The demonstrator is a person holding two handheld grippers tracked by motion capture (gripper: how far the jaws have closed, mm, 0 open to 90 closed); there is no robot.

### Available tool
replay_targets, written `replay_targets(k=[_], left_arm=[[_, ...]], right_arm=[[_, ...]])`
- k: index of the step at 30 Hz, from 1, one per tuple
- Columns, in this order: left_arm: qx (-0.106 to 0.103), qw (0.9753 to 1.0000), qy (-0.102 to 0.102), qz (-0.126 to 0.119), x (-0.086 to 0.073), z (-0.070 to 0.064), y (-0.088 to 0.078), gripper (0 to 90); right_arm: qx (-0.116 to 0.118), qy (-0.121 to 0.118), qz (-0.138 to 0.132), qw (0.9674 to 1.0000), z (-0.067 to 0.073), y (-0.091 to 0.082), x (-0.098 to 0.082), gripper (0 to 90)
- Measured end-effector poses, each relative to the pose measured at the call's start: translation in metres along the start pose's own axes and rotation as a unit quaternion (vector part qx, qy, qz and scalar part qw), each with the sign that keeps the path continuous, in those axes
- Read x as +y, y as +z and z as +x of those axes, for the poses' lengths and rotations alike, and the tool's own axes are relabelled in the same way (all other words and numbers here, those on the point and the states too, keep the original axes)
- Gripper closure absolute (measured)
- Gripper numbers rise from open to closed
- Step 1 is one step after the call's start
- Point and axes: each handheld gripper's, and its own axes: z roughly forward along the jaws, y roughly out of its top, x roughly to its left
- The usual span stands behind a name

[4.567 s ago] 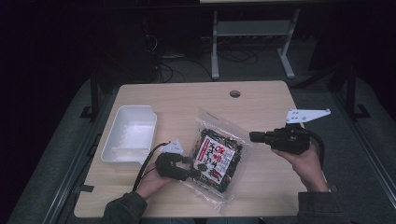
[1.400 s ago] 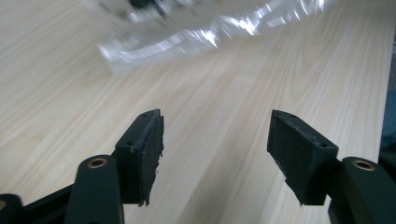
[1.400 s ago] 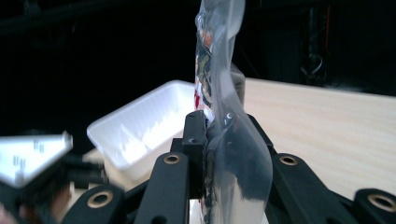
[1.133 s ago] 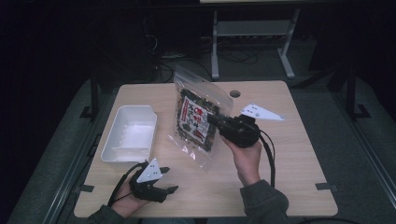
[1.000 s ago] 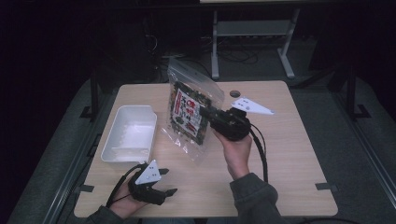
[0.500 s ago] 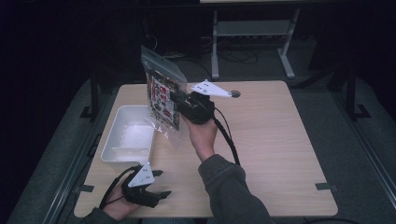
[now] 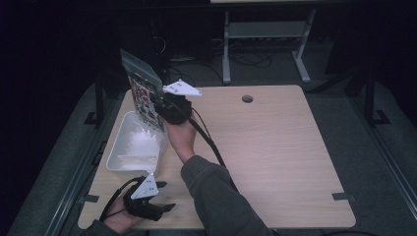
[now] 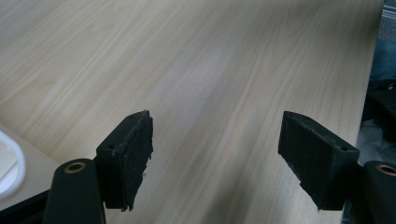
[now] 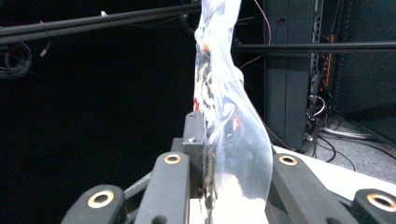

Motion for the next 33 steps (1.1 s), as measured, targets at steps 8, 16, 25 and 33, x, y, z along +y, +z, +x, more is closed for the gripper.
replay_targets(k=[8, 16, 25, 33], left_arm=[[0.007, 0.9999, 0.005, 0.012, -0.003, 0.0, -0.002, 26.4], [0.007, 0.9998, 0.003, 0.02, -0.006, 0.003, -0.001, 26.4], [0.003, 0.9996, 0.003, 0.026, -0.006, 0.003, 0.001, 26.4], [0.001, 0.9997, 0.002, 0.023, -0.006, 0.004, 0.001, 26.4]], right_arm=[[-0.017, -0.001, 0.004, 0.9998, 0.011, 0.034, -0.02, 75.3], [-0.028, 0.002, 0.011, 0.9996, 0.019, 0.053, -0.04, 75.4], [-0.035, 0.0, 0.01, 0.9993, 0.024, 0.062, -0.057, 75.2], [-0.046, 0.005, 0.013, 0.9988, 0.029, 0.07, -0.057, 75.2]])
